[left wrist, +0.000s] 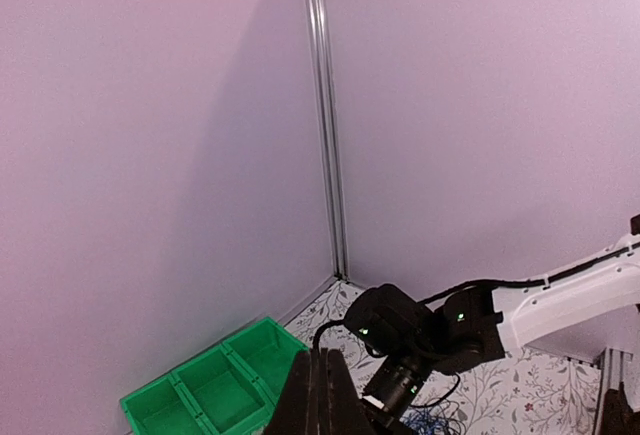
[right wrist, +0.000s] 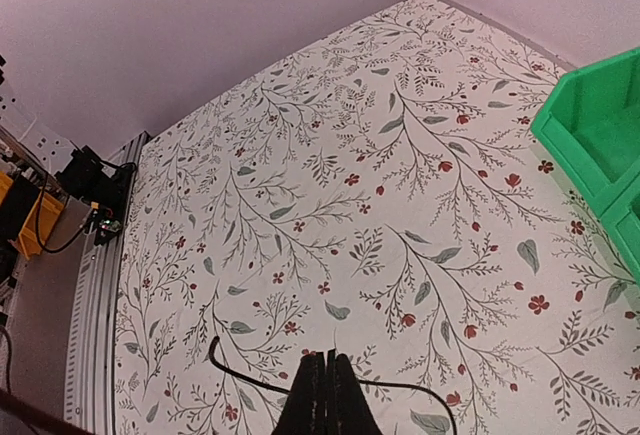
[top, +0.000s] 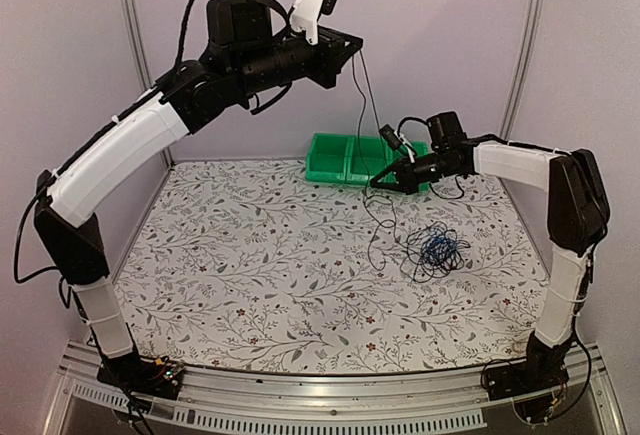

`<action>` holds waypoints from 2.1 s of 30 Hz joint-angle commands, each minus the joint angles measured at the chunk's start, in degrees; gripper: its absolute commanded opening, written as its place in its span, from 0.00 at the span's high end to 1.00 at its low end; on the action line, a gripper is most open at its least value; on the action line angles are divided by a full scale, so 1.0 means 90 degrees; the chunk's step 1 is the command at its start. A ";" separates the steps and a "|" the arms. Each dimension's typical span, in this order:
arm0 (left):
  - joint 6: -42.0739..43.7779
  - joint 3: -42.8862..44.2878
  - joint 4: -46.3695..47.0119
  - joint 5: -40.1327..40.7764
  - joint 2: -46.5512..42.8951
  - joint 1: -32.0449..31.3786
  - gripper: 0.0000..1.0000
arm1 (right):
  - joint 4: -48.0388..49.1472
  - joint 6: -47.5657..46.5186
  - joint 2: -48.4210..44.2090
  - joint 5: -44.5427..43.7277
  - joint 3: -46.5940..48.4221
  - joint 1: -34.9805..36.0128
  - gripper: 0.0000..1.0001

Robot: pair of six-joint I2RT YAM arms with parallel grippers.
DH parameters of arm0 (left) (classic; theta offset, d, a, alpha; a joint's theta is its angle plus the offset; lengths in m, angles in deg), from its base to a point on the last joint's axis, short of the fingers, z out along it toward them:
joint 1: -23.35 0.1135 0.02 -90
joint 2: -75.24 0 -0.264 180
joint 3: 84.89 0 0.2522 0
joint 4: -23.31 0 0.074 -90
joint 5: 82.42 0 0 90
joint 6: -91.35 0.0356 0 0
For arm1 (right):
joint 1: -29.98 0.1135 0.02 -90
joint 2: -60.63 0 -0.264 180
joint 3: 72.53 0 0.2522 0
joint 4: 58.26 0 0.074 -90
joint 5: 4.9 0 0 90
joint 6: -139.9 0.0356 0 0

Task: Untangle the cables

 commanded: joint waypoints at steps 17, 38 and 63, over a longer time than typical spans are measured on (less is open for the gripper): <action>0.0550 0.0682 0.1630 0.1018 -0.0090 -0.0135 1.00 | -0.1879 -0.1100 -0.0595 -0.0175 -0.0314 -0.0824 0.52; 0.0453 -0.0527 0.1965 0.1272 -0.0796 0.0118 1.00 | -0.3023 -0.1700 -0.1107 -0.0677 0.0359 -0.0945 0.50; -0.0527 -0.2679 0.1645 -0.1196 -0.0365 0.0405 1.00 | -0.2681 -0.1514 -0.1480 -0.0308 0.2825 0.0564 0.41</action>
